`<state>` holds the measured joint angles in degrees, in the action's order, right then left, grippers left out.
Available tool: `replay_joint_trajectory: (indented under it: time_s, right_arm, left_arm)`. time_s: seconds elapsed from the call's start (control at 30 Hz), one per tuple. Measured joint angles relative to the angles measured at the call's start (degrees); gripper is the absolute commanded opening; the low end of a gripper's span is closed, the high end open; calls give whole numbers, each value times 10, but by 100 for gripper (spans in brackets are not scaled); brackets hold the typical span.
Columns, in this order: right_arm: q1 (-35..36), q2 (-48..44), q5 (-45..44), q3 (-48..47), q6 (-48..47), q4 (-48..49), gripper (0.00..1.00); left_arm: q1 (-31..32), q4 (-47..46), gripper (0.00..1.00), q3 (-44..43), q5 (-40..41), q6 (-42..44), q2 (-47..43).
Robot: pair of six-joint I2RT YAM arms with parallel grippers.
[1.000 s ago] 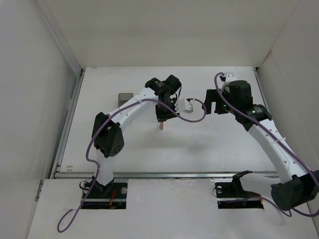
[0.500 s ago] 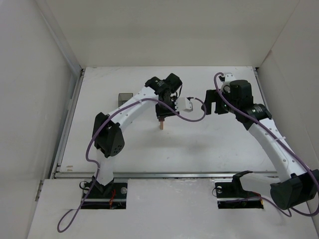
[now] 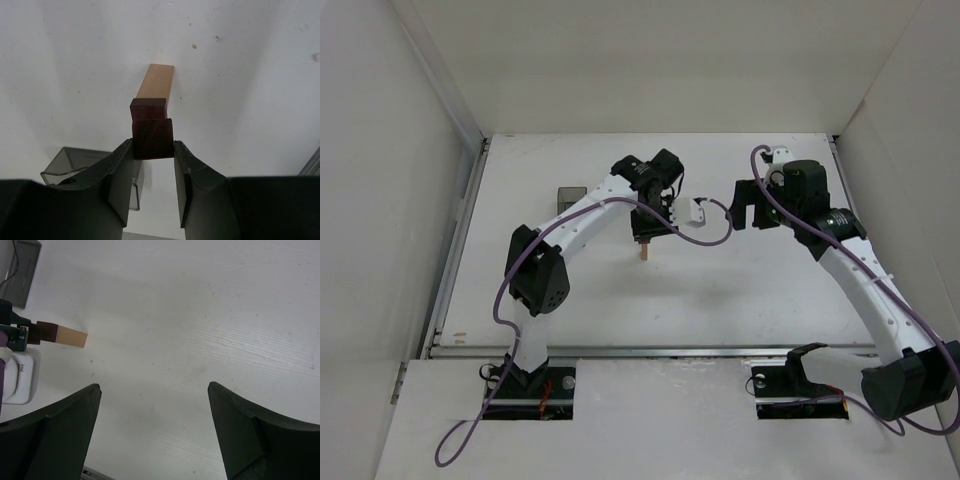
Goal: Build the wood block tower
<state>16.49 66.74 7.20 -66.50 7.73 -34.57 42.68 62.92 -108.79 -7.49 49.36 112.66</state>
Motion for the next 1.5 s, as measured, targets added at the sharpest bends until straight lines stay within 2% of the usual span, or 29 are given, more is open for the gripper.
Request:
replay_joint_trajectory:
  time_s: [1.5]
  right_arm:
    - [-7, -11, 1, 36, -4, -2, 93]
  left_arm:
    - [-4, 0, 0, 1, -11, 16, 19]
